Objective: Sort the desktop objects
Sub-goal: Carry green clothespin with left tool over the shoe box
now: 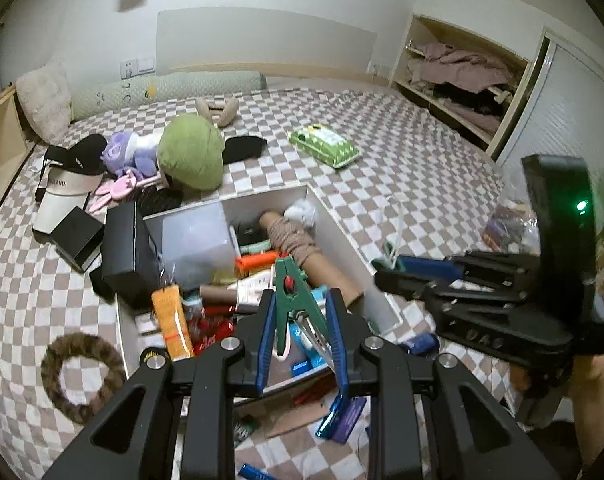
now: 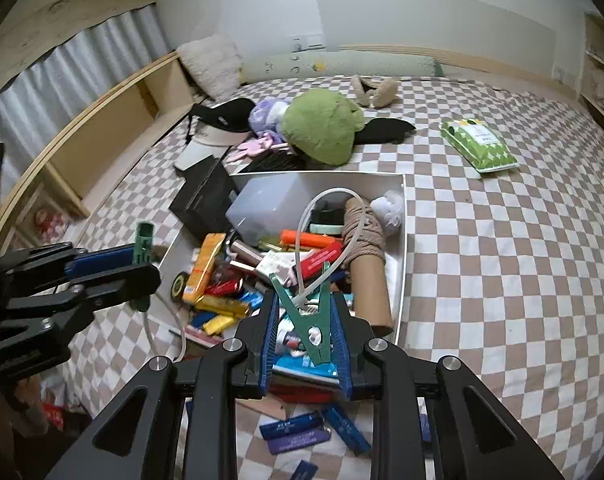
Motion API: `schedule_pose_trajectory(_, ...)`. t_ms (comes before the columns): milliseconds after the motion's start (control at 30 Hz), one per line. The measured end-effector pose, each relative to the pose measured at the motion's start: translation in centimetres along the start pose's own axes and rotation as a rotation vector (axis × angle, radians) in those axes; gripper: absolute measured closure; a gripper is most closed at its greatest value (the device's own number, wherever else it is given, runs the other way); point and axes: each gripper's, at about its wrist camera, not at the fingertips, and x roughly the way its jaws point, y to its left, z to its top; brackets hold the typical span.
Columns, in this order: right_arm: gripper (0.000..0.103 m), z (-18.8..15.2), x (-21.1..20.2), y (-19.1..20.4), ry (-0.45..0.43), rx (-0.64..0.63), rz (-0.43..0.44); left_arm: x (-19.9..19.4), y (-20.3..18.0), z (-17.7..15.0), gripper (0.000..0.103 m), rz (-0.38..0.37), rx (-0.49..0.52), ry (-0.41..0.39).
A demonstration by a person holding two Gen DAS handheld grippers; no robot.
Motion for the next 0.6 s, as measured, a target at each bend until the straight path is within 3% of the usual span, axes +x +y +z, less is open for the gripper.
schedule_pose_trajectory(600, 0.077, 4.0, 9.9, -1.8, 0.074, 0.096, -0.026, 4.1, 2.7, 2.3, 0.078, 0.010, -0.055, 0.017)
